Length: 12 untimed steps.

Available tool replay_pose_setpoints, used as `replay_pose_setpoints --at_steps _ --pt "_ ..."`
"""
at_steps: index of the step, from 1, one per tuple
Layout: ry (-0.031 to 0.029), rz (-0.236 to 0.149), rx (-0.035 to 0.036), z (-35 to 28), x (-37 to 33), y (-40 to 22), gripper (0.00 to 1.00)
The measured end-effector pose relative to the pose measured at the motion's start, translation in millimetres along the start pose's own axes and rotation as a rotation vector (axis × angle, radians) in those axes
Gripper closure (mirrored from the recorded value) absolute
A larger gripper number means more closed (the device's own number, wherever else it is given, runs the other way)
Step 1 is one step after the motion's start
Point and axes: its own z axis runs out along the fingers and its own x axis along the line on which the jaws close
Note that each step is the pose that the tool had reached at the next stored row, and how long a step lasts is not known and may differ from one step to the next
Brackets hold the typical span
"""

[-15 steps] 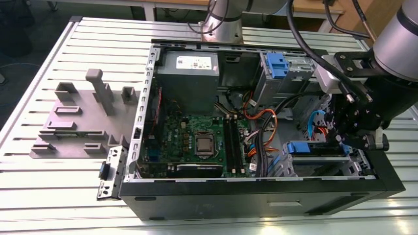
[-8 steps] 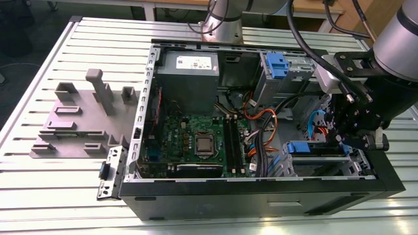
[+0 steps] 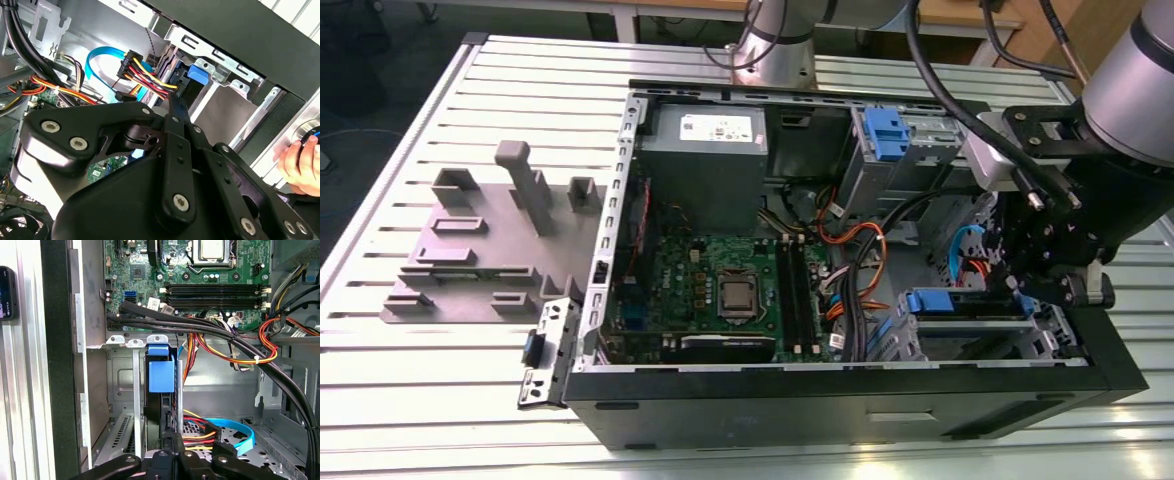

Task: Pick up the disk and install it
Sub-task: 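Insert the second disk wire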

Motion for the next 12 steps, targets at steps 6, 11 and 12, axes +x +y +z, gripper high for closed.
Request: replay_pose_setpoints --at_steps 6,11,12 --pt "0.0001 0.0 0.0001 -0.9 0.3 10.2 0.89" --pt "-0.0001 0.0 0.0 -1.4 0.3 11.2 0.89" --pt "0.0002 0.0 0.0 -3.4 0.3 11.1 0.89"
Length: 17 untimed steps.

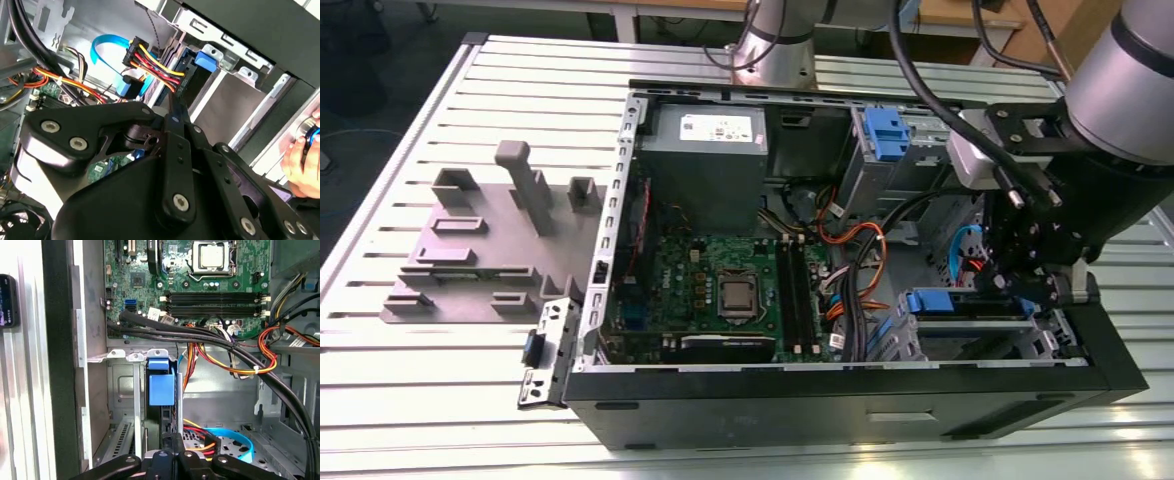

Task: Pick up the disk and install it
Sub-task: 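Insert the second disk wire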

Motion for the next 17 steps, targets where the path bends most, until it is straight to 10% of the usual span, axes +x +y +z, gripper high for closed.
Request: replay_pose_setpoints --at_steps 6,17 --pt "-0.0003 0.0 0.0 -16.6 -2.5 -1.4 0.89" --pt "-0.0001 0.0 -0.0035 -27.7 -18.4 -2.0 0.89"
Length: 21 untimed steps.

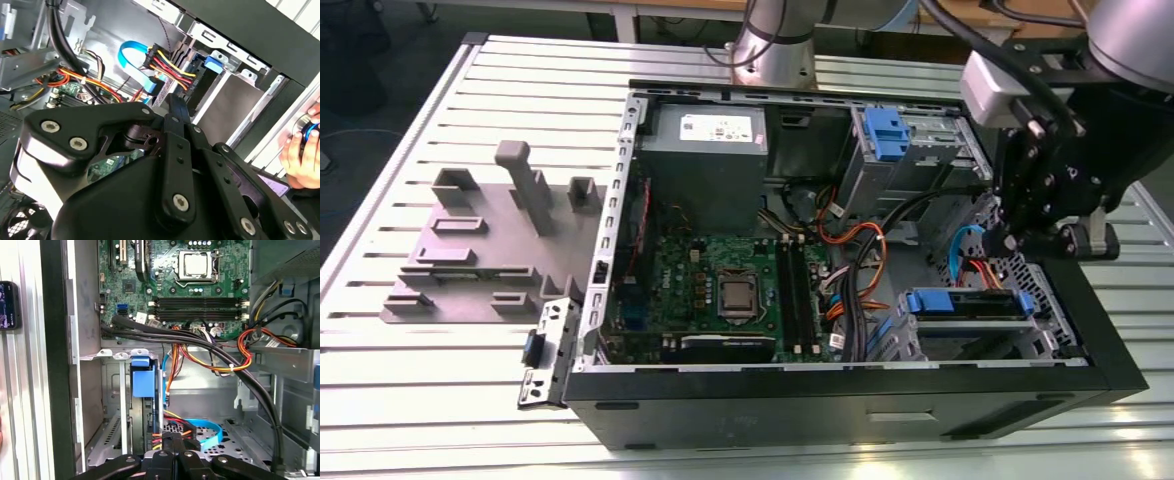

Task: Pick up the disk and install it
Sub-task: 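Insert the second disk wire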

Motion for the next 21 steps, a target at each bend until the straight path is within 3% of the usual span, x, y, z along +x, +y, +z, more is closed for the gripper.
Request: replay_pose_setpoints --at_steps 5,15,17,21 --pt "0.0001 0.0 -0.0068 -5.4 -4.5 -1.1 0.89" --pt "0.0012 0.0 -0.0351 -4.6 -19.6 -5.0 0.89" --pt "0.0034 0.0 -0.043 -3.5 -21.0 -5.6 0.89" --pt "0.0104 0.0 -0.0512 -1.7 -23.0 -6.6 0.89"
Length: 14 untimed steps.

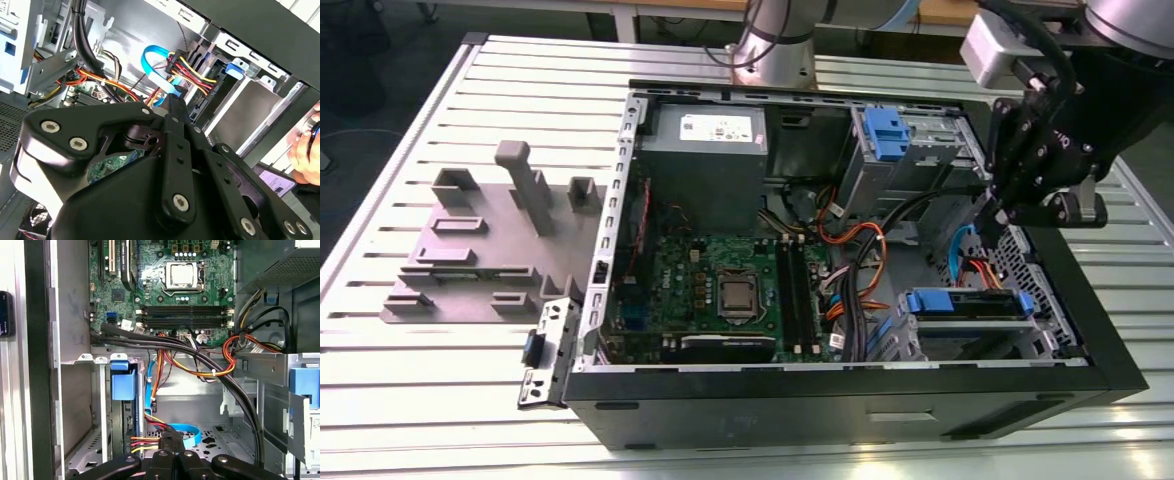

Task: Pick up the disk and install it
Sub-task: 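Insert the second disk wire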

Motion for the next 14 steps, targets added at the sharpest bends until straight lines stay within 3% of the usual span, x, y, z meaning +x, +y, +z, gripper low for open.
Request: replay_pose_setpoints --at_steps 2,5,8,12,14 --pt "0.0062 0.0 -0.0027 0.5 -0.7 -0.5 0.89" --pt "0.0156 -0.001 -0.0052 1.7 -1.6 -0.9 0.76" --pt "0.0262 -0.001 -0.0074 3.6 -2.6 -1.4 0.76" --pt "0.0513 -0.002 -0.0088 6.9 -3.5 -2.1 0.76" --pt "0.0673 -0.002 -0.0093 8.0 -3.8 -2.7 0.76"
